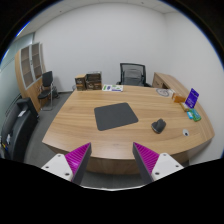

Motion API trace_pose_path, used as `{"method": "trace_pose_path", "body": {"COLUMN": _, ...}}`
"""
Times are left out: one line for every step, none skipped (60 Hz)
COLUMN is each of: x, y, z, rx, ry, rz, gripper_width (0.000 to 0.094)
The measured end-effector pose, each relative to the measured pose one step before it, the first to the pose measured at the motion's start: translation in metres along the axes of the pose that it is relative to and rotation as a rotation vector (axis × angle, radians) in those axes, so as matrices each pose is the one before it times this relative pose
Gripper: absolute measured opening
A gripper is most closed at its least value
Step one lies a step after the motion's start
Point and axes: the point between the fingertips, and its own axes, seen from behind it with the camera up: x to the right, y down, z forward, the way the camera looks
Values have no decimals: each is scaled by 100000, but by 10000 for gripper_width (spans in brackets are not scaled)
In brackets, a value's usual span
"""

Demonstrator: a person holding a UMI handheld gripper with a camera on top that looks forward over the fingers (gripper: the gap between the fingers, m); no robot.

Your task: Arrange mouse

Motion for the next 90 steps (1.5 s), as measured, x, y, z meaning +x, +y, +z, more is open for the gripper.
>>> {"method": "trace_pose_path", "body": {"x": 79, "y": -41, "z": 23, "rx": 151, "ry": 192, "rz": -78, "gripper_width": 850}}
{"method": "trace_pose_path", "body": {"x": 82, "y": -46, "z": 36, "rx": 163, "ry": 156, "rz": -15, "gripper_width": 848}}
{"method": "trace_pose_path", "body": {"x": 82, "y": -48, "z": 46, "rx": 178, "ry": 120, "rz": 36, "gripper_width": 848}}
{"method": "trace_pose_path", "body": {"x": 102, "y": -60, "z": 56, "rx": 179, "ry": 118, "rz": 67, "gripper_width": 848}}
{"method": "trace_pose_path", "body": {"x": 110, "y": -26, "z": 41, "rx": 151, "ry": 82, "rz": 73, "gripper_width": 848}}
{"method": "trace_pose_path", "body": {"x": 7, "y": -18, "z": -11, "rx": 236, "ry": -24, "rz": 4, "gripper_width": 848}}
{"method": "trace_pose_path", "body": {"x": 81, "y": -9, "z": 12, "rx": 170, "ry": -41, "rz": 43, "gripper_width": 848}}
{"method": "trace_pose_path", "body": {"x": 92, "y": -5, "z": 27, "rx": 265, "ry": -105, "rz": 20, "gripper_width": 848}}
{"method": "trace_pose_path", "body": {"x": 159, "y": 23, "z": 51, "rx": 232, "ry": -56, "rz": -17, "gripper_width": 848}}
{"method": "trace_pose_path", "body": {"x": 175, "y": -11, "z": 35, "rx": 209, "ry": -15, "rz": 44, "gripper_width": 847}}
{"method": "trace_pose_path", "body": {"x": 202, "y": -4, "z": 58, "rx": 200, "ry": 61, "rz": 119, "gripper_width": 846}}
{"method": "trace_pose_path", "body": {"x": 267, "y": 27, "z": 36, "rx": 123, "ry": 201, "rz": 153, "gripper_width": 847}}
{"method": "trace_pose_path", "body": {"x": 243, "y": 20, "z": 58, "rx": 109, "ry": 249, "rz": 88, "gripper_width": 848}}
{"method": "trace_pose_path", "body": {"x": 304, "y": 72, "z": 77, "rx": 114, "ry": 282, "rz": -37, "gripper_width": 849}}
{"method": "trace_pose_path", "body": {"x": 248, "y": 55, "z": 79, "rx": 76, "ry": 248, "rz": -135, "gripper_width": 847}}
{"method": "trace_pose_path", "body": {"x": 246, "y": 39, "z": 55, "rx": 156, "ry": 193, "rz": -108, "gripper_width": 849}}
{"method": "trace_pose_path", "body": {"x": 254, "y": -20, "z": 83, "rx": 252, "ry": 126, "rz": -111, "gripper_width": 850}}
{"method": "trace_pose_path", "body": {"x": 226, "y": -5, "z": 49, "rx": 269, "ry": 33, "rz": -91, "gripper_width": 849}}
{"method": "trace_pose_path", "body": {"x": 278, "y": 54, "z": 40, "rx": 195, "ry": 46, "rz": -100, "gripper_width": 848}}
{"method": "trace_pose_path", "body": {"x": 322, "y": 10, "z": 46, "rx": 107, "ry": 157, "rz": -87, "gripper_width": 850}}
{"method": "trace_pose_path", "body": {"x": 380, "y": 37, "z": 43, "rx": 95, "ry": 369, "rz": -39, "gripper_width": 849}}
{"method": "trace_pose_path", "body": {"x": 393, "y": 94, "z": 30, "rx": 25, "ry": 504, "rz": 44, "gripper_width": 849}}
{"method": "trace_pose_path", "body": {"x": 457, "y": 113, "z": 24, "rx": -28, "ry": 503, "rz": 59, "gripper_width": 849}}
{"method": "trace_pose_path", "body": {"x": 383, "y": 86, "z": 44, "rx": -30, "ry": 433, "rz": 26, "gripper_width": 849}}
{"method": "trace_pose_path", "body": {"x": 405, "y": 66, "z": 46, "rx": 20, "ry": 357, "rz": -55, "gripper_width": 848}}
{"method": "trace_pose_path", "body": {"x": 394, "y": 115, "z": 63, "rx": 28, "ry": 323, "rz": -18, "gripper_width": 848}}
{"method": "trace_pose_path", "body": {"x": 433, "y": 104, "z": 60, "rx": -10, "ry": 397, "rz": 7, "gripper_width": 849}}
{"method": "trace_pose_path", "body": {"x": 497, "y": 137, "z": 64, "rx": -129, "ry": 540, "rz": 81, "gripper_width": 847}}
{"method": "trace_pose_path", "body": {"x": 541, "y": 171, "z": 82, "rx": -269, "ry": 642, "rz": 215, "gripper_width": 845}}
{"method": "trace_pose_path", "body": {"x": 529, "y": 141, "z": 92, "rx": -262, "ry": 705, "rz": 353, "gripper_width": 846}}
{"method": "trace_pose_path", "body": {"x": 495, "y": 116, "z": 81, "rx": -249, "ry": 659, "rz": 367, "gripper_width": 848}}
{"method": "trace_pose_path", "body": {"x": 523, "y": 115, "z": 81, "rx": -189, "ry": 635, "rz": 384, "gripper_width": 848}}
{"method": "trace_pose_path", "body": {"x": 528, "y": 119, "z": 99, "rx": -173, "ry": 570, "rz": 414, "gripper_width": 848}}
{"method": "trace_pose_path", "body": {"x": 500, "y": 94, "z": 88, "rx": -176, "ry": 567, "rz": 450, "gripper_width": 848}}
{"method": "trace_pose_path", "body": {"x": 519, "y": 106, "z": 126, "rx": -174, "ry": 588, "rz": 481, "gripper_width": 848}}
{"method": "trace_pose_path", "body": {"x": 491, "y": 93, "z": 112, "rx": -146, "ry": 554, "rz": 465, "gripper_width": 848}}
{"method": "trace_pose_path", "body": {"x": 477, "y": 107, "z": 114, "rx": -168, "ry": 516, "rz": 358, "gripper_width": 848}}
{"method": "trace_pose_path", "body": {"x": 469, "y": 98, "z": 105, "rx": -128, "ry": 526, "rz": 236, "gripper_width": 848}}
{"method": "trace_pose_path", "body": {"x": 469, "y": 53, "z": 128, "rx": -20, "ry": 495, "rz": 210, "gripper_width": 846}}
{"method": "trace_pose_path", "body": {"x": 482, "y": 80, "z": 139, "rx": 31, "ry": 486, "rz": 176, "gripper_width": 848}}
{"method": "trace_pose_path", "body": {"x": 456, "y": 80, "z": 156, "rx": -54, "ry": 497, "rz": 192, "gripper_width": 849}}
{"method": "trace_pose_path", "body": {"x": 363, "y": -73, "z": 141, "rx": -213, "ry": 598, "rz": 131, "gripper_width": 848}}
{"method": "trace_pose_path", "body": {"x": 571, "y": 235, "z": 216, "rx": 91, "ry": 403, "rz": -108, "gripper_width": 848}}
{"method": "trace_pose_path", "body": {"x": 305, "y": -41, "z": 121, "rx": -306, "ry": 552, "rz": -47, "gripper_width": 847}}
{"method": "trace_pose_path", "body": {"x": 456, "y": 111, "z": 146, "rx": -180, "ry": 476, "rz": 33, "gripper_width": 850}}
{"method": "trace_pose_path", "body": {"x": 571, "y": 266, "z": 235, "rx": -73, "ry": 350, "rz": 33, "gripper_width": 848}}
{"method": "trace_pose_path", "body": {"x": 283, "y": 14, "z": 126, "rx": -473, "ry": 408, "rz": 157, "gripper_width": 846}}
{"method": "trace_pose_path", "body": {"x": 324, "y": 139, "z": 146, "rx": -376, "ry": 208, "rz": 121, "gripper_width": 847}}
{"method": "trace_pose_path", "body": {"x": 292, "y": 106, "z": 160, "rx": -365, "ry": 30, "rz": 171, "gripper_width": 847}}
{"method": "trace_pose_path", "body": {"x": 394, "y": 246, "z": 209, "rx": -179, "ry": -75, "rz": 143, "gripper_width": 848}}
{"method": "trace_pose_path", "body": {"x": 161, "y": -34, "z": 115, "rx": -446, "ry": 62, "rz": 178, "gripper_width": 847}}
{"method": "trace_pose_path", "body": {"x": 269, "y": 103, "z": 167, "rx": -234, "ry": 58, "rz": 63, "gripper_width": 846}}
{"method": "trace_pose_path", "body": {"x": 304, "y": 62, "z": 177, "rx": -234, "ry": 167, "rz": 44, "gripper_width": 847}}
{"method": "trace_pose_path", "body": {"x": 286, "y": 61, "z": 191, "rx": -118, "ry": 214, "rz": 14, "gripper_width": 847}}
{"method": "trace_pose_path", "body": {"x": 355, "y": 40, "z": 165, "rx": -1, "ry": 296, "rz": -14, "gripper_width": 846}}
{"method": "trace_pose_path", "body": {"x": 351, "y": 54, "z": 198, "rx": 80, "ry": 379, "rz": -83, "gripper_width": 848}}
{"method": "trace_pose_path", "body": {"x": 324, "y": 21, "z": 187, "rx": 133, "ry": 450, "rz": -85, "gripper_width": 850}}
{"method": "trace_pose_path", "body": {"x": 473, "y": 248, "z": 363, "rx": 478, "ry": 366, "rz": -208, "gripper_width": 849}}
{"method": "trace_pose_path", "body": {"x": 236, "y": 55, "z": 204, "rx": 31, "ry": 380, "rz": -157, "gripper_width": 847}}
{"method": "trace_pose_path", "body": {"x": 206, "y": 57, "z": 196, "rx": -75, "ry": 231, "rz": -143, "gripper_width": 848}}
{"method": "trace_pose_path", "body": {"x": 182, "y": 33, "z": 215, "rx": -69, "ry": 116, "rz": -101, "gripper_width": 848}}
{"method": "trace_pose_path", "body": {"x": 186, "y": 64, "z": 210, "rx": -37, "ry": 84, "rz": -41, "gripper_width": 849}}
{"method": "trace_pose_path", "body": {"x": 179, "y": 41, "z": 241, "rx": 70, "ry": 61, "rz": 13, "gripper_width": 847}}
{"method": "trace_pose_path", "body": {"x": 163, "y": 30, "z": 234, "rx": 111, "ry": -18, "rz": 81, "gripper_width": 848}}
{"method": "trace_pose_path", "body": {"x": 186, "y": 58, "z": 248, "rx": 34, "ry": -58, "rz": 89, "gripper_width": 848}}
{"method": "trace_pose_path", "body": {"x": 578, "y": -147, "z": 644, "rx": -322, "ry": -322, "rz": 48, "gripper_width": 847}}
{"method": "trace_pose_path", "body": {"x": 110, "y": 166, "z": 128, "rx": -249, "ry": -24, "rz": 115, "gripper_width": 847}}
{"method": "trace_pose_path", "body": {"x": 141, "y": 105, "z": 174, "rx": -293, "ry": 9, "rz": 100, "gripper_width": 847}}
{"method": "trace_pose_path", "body": {"x": 152, "y": 29, "z": 214, "rx": -127, "ry": 17, "rz": 56, "gripper_width": 848}}
{"method": "trace_pose_path", "body": {"x": 167, "y": 12, "z": 247, "rx": 34, "ry": 17, "rz": 99, "gripper_width": 847}}
{"method": "trace_pose_path", "body": {"x": 150, "y": -39, "z": 260, "rx": 79, "ry": -64, "rz": 129, "gripper_width": 848}}
{"method": "trace_pose_path", "body": {"x": 148, "y": -15, "z": 252, "rx": 78, "ry": -65, "rz": 64, "gripper_width": 847}}
{"method": "trace_pose_path", "body": {"x": 164, "y": -32, "z": 274, "rx": 9, "ry": -53, "rz": -33, "gripper_width": 847}}
{"method": "trace_pose_path", "body": {"x": 190, "y": -3, "z": 304, "rx": -104, "ry": 45, "rz": -100, "gripper_width": 848}}
{"method": "trace_pose_path", "body": {"x": 212, "y": -32, "z": 283, "rx": -123, "ry": 42, "rz": -67, "gripper_width": 848}}
{"method": "trace_pose_path", "body": {"x": 187, "y": -76, "z": 274, "rx": 20, "ry": 4, "rz": -28, "gripper_width": 850}}
{"method": "trace_pose_path", "body": {"x": 164, "y": -99, "z": 301, "rx": 152, "ry": -43, "rz": -41, "gripper_width": 848}}
{"method": "trace_pose_path", "body": {"x": 140, "y": -88, "z": 307, "rx": 142, "ry": -70, "rz": -156, "gripper_width": 847}}
{"method": "trace_pose_path", "body": {"x": 151, "y": -47, "z": 323, "rx": -5, "ry": -23, "rz": -232, "gripper_width": 849}}
{"method": "trace_pose_path", "body": {"x": 160, "y": -33, "z": 309, "rx": -147, "ry": 17, "rz": -216, "gripper_width": 848}}
{"method": "trace_pose_path", "body": {"x": 139, "y": -61, "z": 301, "rx": -134, "ry": 10, "rz": -69, "gripper_width": 847}}
{"method": "trace_pose_path", "body": {"x": 180, "y": -77, "z": 271, "rx": -119, "ry": -44, "rz": 93, "gripper_width": 847}}
{"method": "trace_pose_path", "body": {"x": 142, "y": -137, "z": 265, "rx": 14, "ry": -86, "rz": 129, "gripper_width": 847}}
{"method": "trace_pose_path", "body": {"x": 134, "y": -148, "z": 269, "rx": 133, "ry": -95, "rz": 115, "gripper_width": 847}}
{"method": "trace_pose_path", "body": {"x": 84, "y": -170, "z": 243, "rx": -44, "ry": -125, "rz": 62, "gripper_width": 849}}
{"method": "trace_pose_path", "body": {"x": 112, "y": -164, "z": 251, "rx": 121, "ry": -121, "rz": 175, "gripper_width": 849}}
{"method": "trace_pose_path", "body": {"x": 103, "y": -148, "z": 297, "rx": 61, "ry": -156, "rz": 185, "gripper_width": 847}}
{"method": "trace_pose_path", "body": {"x": 110, "y": -131, "z": 287, "rx": 29, "ry": -136, "rz": 100, "gripper_width": 848}}
{"method": "trace_pose_path", "body": {"x": 104, "y": -115, "z": 303, "rx": 25, "ry": -108, "rz": -12, "gripper_width": 848}}
{"method": "trace_pose_path", "body": {"x": 130, "y": -116, "z": 322, "rx": 15, "ry": -80, "rz": -30, "gripper_width": 848}}
